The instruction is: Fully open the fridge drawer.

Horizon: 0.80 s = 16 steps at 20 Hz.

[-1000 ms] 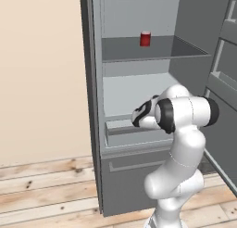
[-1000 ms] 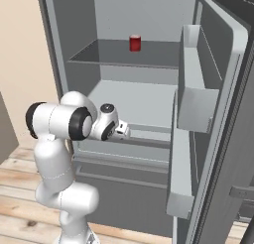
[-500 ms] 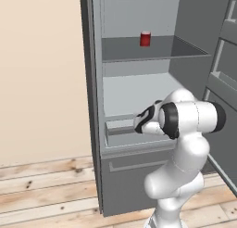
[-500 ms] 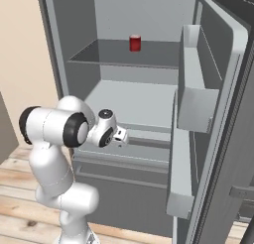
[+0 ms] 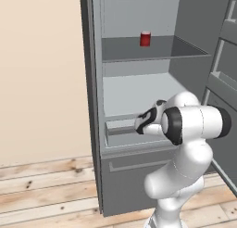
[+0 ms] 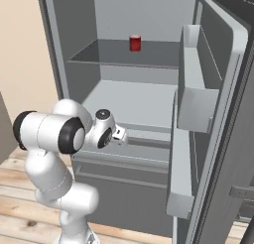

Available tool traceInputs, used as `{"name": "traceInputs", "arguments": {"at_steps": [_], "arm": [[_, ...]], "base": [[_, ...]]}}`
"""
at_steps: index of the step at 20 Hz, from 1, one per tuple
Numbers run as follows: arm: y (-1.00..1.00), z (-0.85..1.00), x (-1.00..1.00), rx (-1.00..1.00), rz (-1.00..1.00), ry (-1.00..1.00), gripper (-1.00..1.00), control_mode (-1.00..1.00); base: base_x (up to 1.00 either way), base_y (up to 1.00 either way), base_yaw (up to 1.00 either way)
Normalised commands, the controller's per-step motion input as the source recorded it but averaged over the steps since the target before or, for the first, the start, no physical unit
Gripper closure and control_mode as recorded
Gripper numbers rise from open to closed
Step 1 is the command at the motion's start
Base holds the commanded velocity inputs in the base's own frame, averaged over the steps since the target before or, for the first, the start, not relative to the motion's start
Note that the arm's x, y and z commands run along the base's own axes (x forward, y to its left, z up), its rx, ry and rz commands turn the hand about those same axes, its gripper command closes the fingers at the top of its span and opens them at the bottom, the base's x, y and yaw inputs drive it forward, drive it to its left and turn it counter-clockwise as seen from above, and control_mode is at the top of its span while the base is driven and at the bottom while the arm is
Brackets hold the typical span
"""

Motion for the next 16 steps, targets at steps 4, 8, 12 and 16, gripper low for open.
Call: {"name": "traceInputs", "arguments": {"at_steps": [4,8,12,16], "arm": [[0.0,0.53,0.57,0.02,-0.04,0.0,-1.0,-1.0],[0.01,-0.01,0.22,0.0,0.0,0.03,-1.0,-1.0],[0.03,-0.25,0.1,0.0,0.0,0.03,-1.0,-1.0],[0.01,-0.21,0.04,0.0,0.0,0.0,-1.0,-1.0]], "base": [[0.0,0.0,0.0],[0.0,0.0,0.0],[0.0,0.0,0.0],[0.0,0.0,0.0]]}}
